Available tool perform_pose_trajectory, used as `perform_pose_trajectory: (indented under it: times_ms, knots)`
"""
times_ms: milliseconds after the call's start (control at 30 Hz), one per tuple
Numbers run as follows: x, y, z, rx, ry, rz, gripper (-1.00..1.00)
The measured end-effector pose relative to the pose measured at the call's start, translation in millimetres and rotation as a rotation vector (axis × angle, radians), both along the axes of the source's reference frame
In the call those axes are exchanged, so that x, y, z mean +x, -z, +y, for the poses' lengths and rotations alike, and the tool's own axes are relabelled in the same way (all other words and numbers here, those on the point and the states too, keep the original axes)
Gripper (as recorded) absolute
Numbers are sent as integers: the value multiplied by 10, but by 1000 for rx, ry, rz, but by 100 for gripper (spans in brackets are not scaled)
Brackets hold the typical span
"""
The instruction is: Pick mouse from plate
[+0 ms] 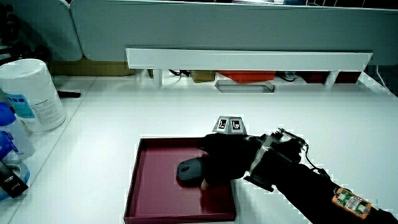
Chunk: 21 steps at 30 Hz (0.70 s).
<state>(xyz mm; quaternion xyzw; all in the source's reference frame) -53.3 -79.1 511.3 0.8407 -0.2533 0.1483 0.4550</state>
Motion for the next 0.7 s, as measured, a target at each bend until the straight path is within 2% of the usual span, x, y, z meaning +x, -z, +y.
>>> perform_pose_trajectory:
  times_ms: [200,300,367,400,533,633,700]
  knots:
    - [-44,-57,11,14,6,-6,0]
    - [-49,-55,23,29,5,-38,19]
    - [-56,-53,24,61,0,-31,31]
    - [-65,-57,25,35,16,-47,38]
    - [-80,-87,35,60,4,-25,62]
    - [-93,-40,46,118,4,-39,81]
    - [-89,-18,46,125,3,-58,94]
